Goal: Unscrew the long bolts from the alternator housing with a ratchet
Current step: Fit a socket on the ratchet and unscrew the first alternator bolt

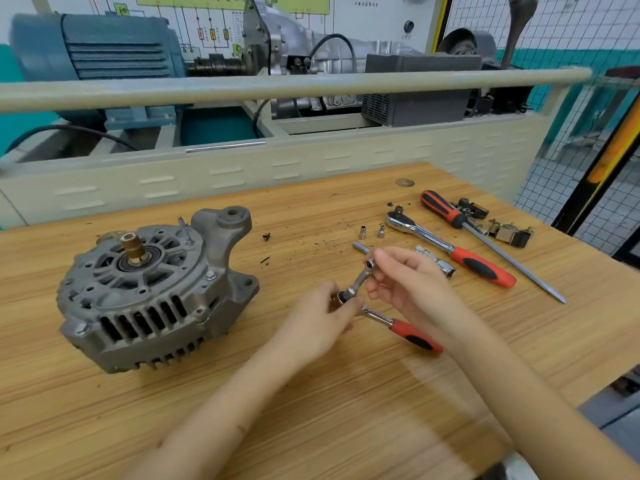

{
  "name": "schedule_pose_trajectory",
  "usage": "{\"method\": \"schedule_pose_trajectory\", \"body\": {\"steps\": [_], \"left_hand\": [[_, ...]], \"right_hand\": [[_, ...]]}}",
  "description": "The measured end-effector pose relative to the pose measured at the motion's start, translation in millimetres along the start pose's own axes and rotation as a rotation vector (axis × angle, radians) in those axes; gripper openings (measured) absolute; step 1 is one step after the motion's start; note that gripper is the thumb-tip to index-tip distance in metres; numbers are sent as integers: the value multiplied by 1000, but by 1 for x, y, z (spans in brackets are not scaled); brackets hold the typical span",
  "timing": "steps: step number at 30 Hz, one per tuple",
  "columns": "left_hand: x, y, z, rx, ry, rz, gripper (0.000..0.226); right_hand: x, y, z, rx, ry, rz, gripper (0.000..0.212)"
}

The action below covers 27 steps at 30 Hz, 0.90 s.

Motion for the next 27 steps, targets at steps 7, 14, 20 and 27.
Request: {"method": "schedule_pose_trajectory", "body": {"steps": [7, 14, 20, 27], "left_hand": [[-17, 0, -5, -91, -146, 208, 23], [-46, -19, -25, -151, -318, 358, 16], [-61, -34, -36, -271, -202, 369, 21], [-64, -37, -45, -244, -128, 288, 31]], "right_hand": [[-2, 13, -8, -48, 220, 57, 20], [12, 13, -6, -5, 188, -11, 19], [23, 10, 3, 82, 208, -56, 17], [36, 8, 4, 129, 6, -179, 17]]}}
Point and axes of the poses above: each hand's wrist, its own y-axis towards the middle knuckle, its own z-axis out of the palm, x = y × z, the point moved 8 cm from there along y, towards the middle knuckle, and after that the axes turned 4 degrees about -z, right-handed, at the moved point
